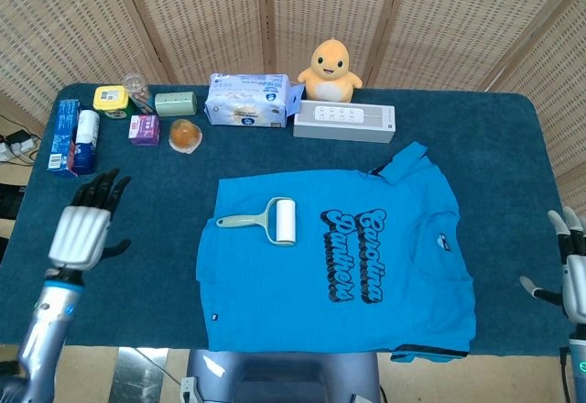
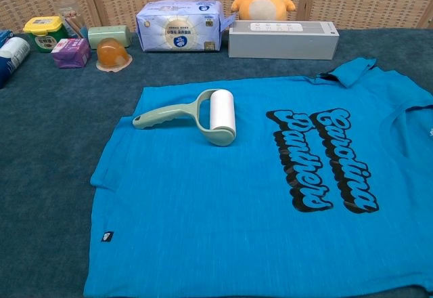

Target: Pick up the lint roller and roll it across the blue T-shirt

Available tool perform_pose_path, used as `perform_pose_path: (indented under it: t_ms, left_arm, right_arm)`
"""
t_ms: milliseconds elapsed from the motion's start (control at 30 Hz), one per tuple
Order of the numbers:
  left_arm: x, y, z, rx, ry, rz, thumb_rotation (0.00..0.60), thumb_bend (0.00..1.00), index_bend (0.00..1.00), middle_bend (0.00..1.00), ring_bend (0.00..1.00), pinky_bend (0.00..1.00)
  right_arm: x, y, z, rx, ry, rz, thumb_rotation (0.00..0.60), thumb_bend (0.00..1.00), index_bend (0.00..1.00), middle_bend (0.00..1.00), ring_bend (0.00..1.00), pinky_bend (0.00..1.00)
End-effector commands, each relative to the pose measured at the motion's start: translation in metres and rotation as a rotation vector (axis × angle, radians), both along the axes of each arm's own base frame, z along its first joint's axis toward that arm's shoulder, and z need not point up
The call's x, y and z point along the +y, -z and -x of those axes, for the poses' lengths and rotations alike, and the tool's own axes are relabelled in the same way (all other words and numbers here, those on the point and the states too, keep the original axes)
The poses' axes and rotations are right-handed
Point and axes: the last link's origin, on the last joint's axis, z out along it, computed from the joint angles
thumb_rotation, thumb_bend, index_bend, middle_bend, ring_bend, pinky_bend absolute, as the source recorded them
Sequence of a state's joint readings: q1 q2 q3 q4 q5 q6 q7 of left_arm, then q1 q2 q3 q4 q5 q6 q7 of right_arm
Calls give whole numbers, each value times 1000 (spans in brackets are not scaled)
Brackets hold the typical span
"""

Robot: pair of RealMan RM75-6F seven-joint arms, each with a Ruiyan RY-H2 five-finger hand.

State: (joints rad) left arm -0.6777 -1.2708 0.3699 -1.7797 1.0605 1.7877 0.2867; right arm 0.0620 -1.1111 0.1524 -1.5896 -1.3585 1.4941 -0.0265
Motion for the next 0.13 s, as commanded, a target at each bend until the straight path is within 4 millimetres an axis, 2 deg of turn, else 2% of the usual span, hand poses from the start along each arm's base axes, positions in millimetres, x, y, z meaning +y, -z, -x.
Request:
perform_pose_path:
  t_ms: [33,133]
  left_arm:
    - [-63,-11,24,-21,-113,-10,600,2,0,0,0,111]
    - [-79,-13,29,-1,-135,-10,600,2,0,0,0,109]
  right_arm:
    - [3,1,-4,28,-29,-3,600,0,65,0,0,0]
    - [5,1,-5,31,-37,-4,600,0,69,0,0,0]
